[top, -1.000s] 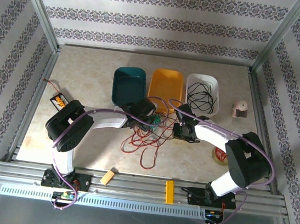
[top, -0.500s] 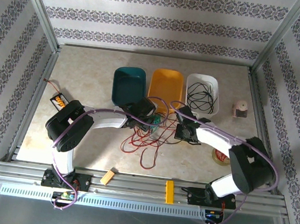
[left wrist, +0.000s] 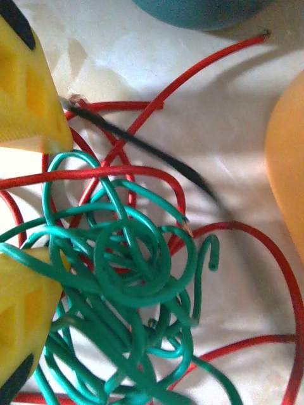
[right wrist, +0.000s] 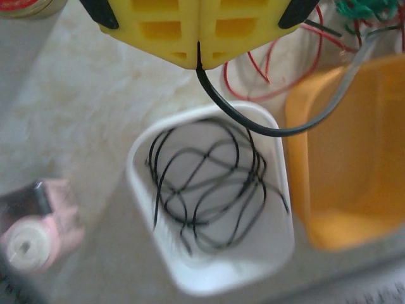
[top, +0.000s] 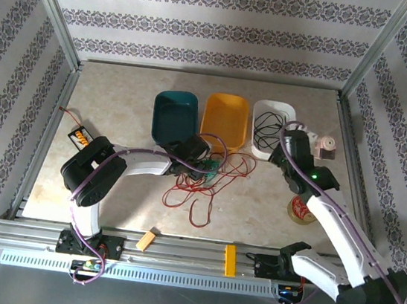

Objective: Untangle the cables

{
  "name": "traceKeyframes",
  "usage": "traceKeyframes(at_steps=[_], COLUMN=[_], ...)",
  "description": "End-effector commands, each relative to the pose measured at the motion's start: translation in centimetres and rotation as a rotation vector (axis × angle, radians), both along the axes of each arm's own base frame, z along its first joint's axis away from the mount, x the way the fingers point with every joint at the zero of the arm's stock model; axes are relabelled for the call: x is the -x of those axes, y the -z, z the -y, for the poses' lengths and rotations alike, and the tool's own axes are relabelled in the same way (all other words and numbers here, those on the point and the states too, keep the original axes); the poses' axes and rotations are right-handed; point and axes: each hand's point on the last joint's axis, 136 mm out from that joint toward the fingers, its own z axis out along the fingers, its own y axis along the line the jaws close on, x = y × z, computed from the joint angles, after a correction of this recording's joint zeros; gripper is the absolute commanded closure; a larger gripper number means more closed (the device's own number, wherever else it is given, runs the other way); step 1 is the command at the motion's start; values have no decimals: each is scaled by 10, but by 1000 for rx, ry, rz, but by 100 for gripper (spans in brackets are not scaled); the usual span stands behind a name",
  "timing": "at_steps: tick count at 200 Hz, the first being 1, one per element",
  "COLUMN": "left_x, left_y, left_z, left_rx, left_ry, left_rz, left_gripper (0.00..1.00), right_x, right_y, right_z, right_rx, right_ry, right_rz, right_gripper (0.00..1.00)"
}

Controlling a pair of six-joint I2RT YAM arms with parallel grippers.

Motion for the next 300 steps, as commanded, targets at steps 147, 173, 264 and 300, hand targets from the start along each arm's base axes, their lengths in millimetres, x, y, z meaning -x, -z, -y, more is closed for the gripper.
traceKeyframes(at_steps=[147, 173, 264, 300], left_x=[16, 16, 15, 14], left_y=[7, 6, 4, -7], left_z=[-8, -8, -8, -5], left_rx=[-27, -28, -23, 3], left_ry=[17, 14, 10, 23], left_rz=[-41, -40, -34, -13], left_gripper=[46, 46, 46, 45], right_x=[-75, -99, -150, -166], right_y=[-124, -105, 24, 75], right_z=[52, 56, 58, 53], right_rx=[154, 164, 118, 88], right_ry=[123, 138, 128, 116], right_rz=[276, 234, -51, -186], right_gripper=[100, 100, 100, 98])
